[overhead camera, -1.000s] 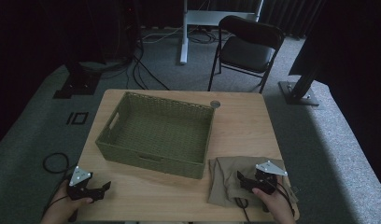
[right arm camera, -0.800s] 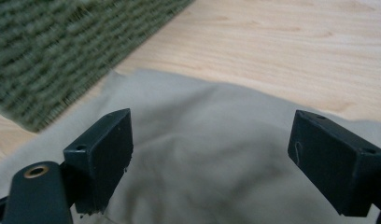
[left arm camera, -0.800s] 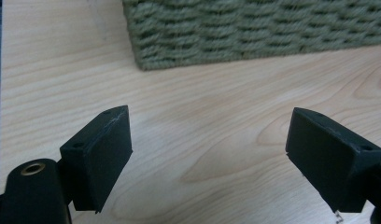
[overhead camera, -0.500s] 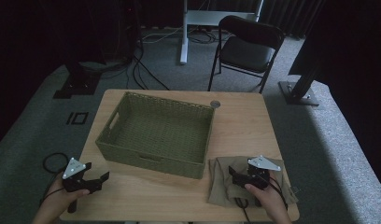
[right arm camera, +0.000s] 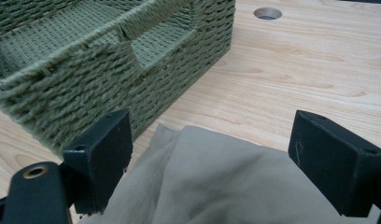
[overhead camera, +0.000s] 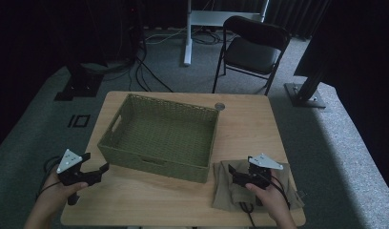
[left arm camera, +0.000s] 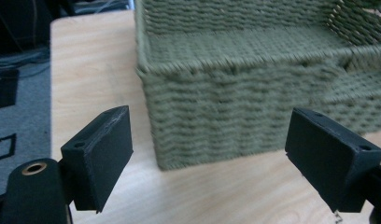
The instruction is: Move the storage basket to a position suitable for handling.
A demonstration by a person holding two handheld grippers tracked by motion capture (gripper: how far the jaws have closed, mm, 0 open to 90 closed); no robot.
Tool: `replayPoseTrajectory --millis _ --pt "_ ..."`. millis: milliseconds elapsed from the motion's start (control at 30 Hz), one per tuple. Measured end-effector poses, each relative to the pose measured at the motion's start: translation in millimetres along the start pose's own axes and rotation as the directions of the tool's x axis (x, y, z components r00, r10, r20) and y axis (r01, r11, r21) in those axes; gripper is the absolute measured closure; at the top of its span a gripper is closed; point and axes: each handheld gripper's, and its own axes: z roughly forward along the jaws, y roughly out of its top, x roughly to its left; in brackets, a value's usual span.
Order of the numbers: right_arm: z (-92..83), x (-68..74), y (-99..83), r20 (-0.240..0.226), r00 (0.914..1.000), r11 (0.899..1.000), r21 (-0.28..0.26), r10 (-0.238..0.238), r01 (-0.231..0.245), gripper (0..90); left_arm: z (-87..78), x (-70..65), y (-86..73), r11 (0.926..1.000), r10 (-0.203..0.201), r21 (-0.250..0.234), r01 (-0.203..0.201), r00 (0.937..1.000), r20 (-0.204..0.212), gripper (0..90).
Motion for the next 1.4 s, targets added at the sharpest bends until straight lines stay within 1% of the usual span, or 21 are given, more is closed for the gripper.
replayPoseTrajectory --millis 100,133,167,300,333,433,500,667,733,800,833,900,933,1000,1033,1100,1167,1233,1300,1333,1400 --pt "0.5 4.2 3.0 -0.007 1.0000 1.000 -0.005 -0.007 0.007 13.1 1.0 3.7 7.8 1.0000 0.001 -0.006 -0.001 1.0000 -0.007 15.6" --pt "0.5 4.2 3.0 -0.007 1.0000 1.000 -0.005 -0.007 0.007 13.1 1.0 3.7 7.8 1.0000 0.001 -0.006 -0.001 1.0000 -0.007 15.6" --pt "0.6 5.5 4.0 -0.008 0.9999 1.000 -0.005 -0.008 0.008 13.2 2.1 5.3 12.3 1.0000 0.001 -0.007 -0.001 0.9999 -0.016 15.6" --pt "2.1 10.4 9.7 -0.020 0.9998 1.000 -0.010 -0.001 0.001 13.1 6.8 10.0 21.7 0.9999 -0.007 -0.011 0.006 0.9997 -0.025 15.6" --pt "2.5 11.4 10.8 -0.020 0.9998 1.000 -0.011 -0.004 0.004 13.1 8.4 11.1 23.8 0.9999 -0.004 -0.009 0.004 0.9997 -0.023 15.6" --pt "2.7 14.4 15.1 -0.022 0.9997 1.000 -0.018 -0.007 0.007 13.2 14.1 14.9 30.4 0.9996 -0.016 -0.023 0.016 0.9998 -0.011 15.6" --pt "2.4 16.5 18.5 -0.025 0.9997 1.000 -0.027 -0.004 0.004 13.1 18.5 16.6 34.2 0.9994 -0.014 -0.032 0.014 0.9999 -0.008 15.6" --pt "2.4 22.1 27.5 -0.038 0.9993 0.999 -0.044 -0.003 0.001 13.1 32.1 20.9 39.3 0.9985 -0.033 -0.044 0.031 0.9984 -0.046 15.6" --pt "3.7 24.7 31.3 -0.047 0.9989 0.999 -0.045 0.000 -0.002 13.1 35.5 22.9 41.8 0.9975 -0.049 -0.053 0.046 0.9978 -0.045 16.2" --pt "4.3 26.3 33.2 -0.046 0.9990 0.999 -0.047 -0.003 0.001 13.2 38.3 24.5 43.6 0.9975 -0.054 -0.048 0.052 0.9976 -0.043 16.2" --pt "6.3 31.6 38.4 -0.056 0.9984 0.999 -0.054 -0.001 -0.002 13.1 41.6 26.3 45.2 0.9978 -0.046 -0.049 0.043 0.9973 -0.058 16.2" --pt "8.9 36.3 42.4 -0.064 0.9979 0.998 -0.056 -0.007 0.003 13.1 43.5 27.6 46.0 0.9981 -0.044 -0.047 0.041 0.9971 -0.062 16.1" --pt "10.7 38.5 44.2 -0.067 0.9978 0.998 -0.058 -0.005 0.001 13.1 47.3 30.1 47.7 0.9976 -0.047 -0.055 0.043 0.9959 -0.077 16.2" --pt "14.1 42.3 47.0 -0.066 0.9978 0.998 -0.061 0.004 -0.008 13.1 51.4 32.0 49.2 0.9966 -0.060 -0.060 0.056 0.9956 -0.072 16.9" --pt "15.8 44.3 47.8 -0.058 0.9983 0.998 -0.065 -0.001 -0.003 13.1 53.6 32.8 49.7 0.9966 -0.062 -0.058 0.058 0.9955 -0.072 17.0" --pt "19.3 48.3 48.7 -0.054 0.9985 0.997 -0.071 0.006 -0.010 13.2 58.4 32.9 50.6 0.9978 -0.055 -0.042 0.052 0.9964 -0.064 22.4" --pt "23.8 52.0 48.6 -0.043 0.9990 0.997 -0.073 0.009 -0.012 13.2 64.1 33.3 50.0 0.9983 -0.053 -0.029 0.051 0.9968 -0.059 22.7" --pt "28.5 55.5 47.9 -0.036 0.9993 0.997 -0.073 0.013 -0.015 13.2 69.1 34.6 48.6 0.9987 -0.049 -0.016 0.048 0.9961 -0.073 25.2" --pt "31.1 56.8 47.6 -0.038 0.9990 0.997 -0.070 0.023 -0.025 13.3 71.1 35.5 47.7 0.9983 -0.057 -0.014 0.056 0.9951 -0.081 30.1" --pt "37.2 59.5 47.0 -0.028 0.9990 0.997 -0.068 0.035 -0.037 13.5 74.3 37.1 45.7 0.9970 -0.077 -0.012 0.076 0.9927 -0.093 34.0" --pt "41.6 61.2 46.2 -0.017 0.9990 0.997 -0.061 0.041 -0.042 13.9 76.7 38.5 43.7 0.9958 -0.090 -0.026 0.087 0.9902 -0.107 37.6"
